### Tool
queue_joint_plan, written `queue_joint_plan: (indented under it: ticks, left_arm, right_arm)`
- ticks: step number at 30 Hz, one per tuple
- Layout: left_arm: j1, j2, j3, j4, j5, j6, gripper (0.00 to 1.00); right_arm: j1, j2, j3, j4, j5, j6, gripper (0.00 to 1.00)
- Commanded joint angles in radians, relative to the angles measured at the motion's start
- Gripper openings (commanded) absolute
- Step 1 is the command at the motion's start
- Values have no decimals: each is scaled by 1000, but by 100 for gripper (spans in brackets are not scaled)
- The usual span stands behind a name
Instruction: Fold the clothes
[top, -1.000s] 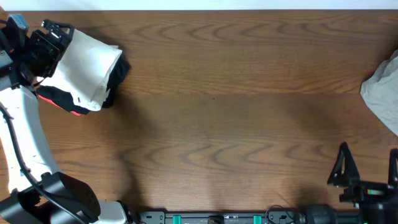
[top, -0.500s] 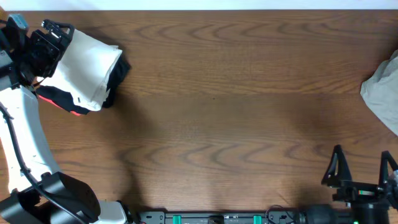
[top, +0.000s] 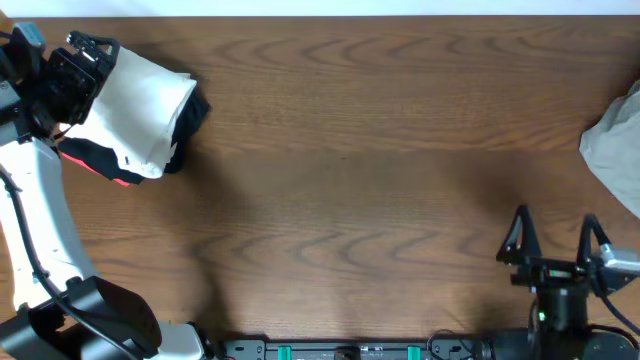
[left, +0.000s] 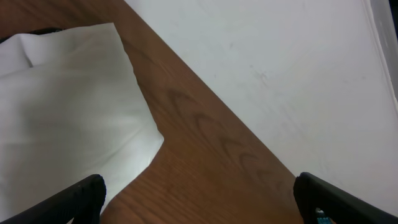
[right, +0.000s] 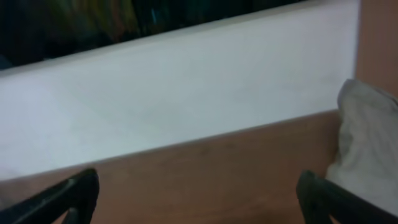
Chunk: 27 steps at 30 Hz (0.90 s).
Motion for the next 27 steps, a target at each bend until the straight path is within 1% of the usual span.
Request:
queue_joint_plan:
  ticks: [1,7,13,19,24,27]
  left_arm:
    - [-2,1,2,-1,0,5,98]
    - [-2,1,2,-1,0,5,98]
    - [-2,1,2,-1,0,5,98]
    - [-2,1,2,-1,0,5,98]
    - [-2,1,2,-1,0,5,98]
    - [-2,1,2,-1,0,5,98]
  right_arm:
    - [-12,-6,-90,106,7,22,99]
    - [-12,-6,-249,320,7,21,99]
    - [-12,-7,-362,419,15,45,99]
    - [-12,-7,-445,463,55,113,99]
    - [-13,-7,-481,464,57,110,99]
    - [-14,-7,-482,412,66,94,99]
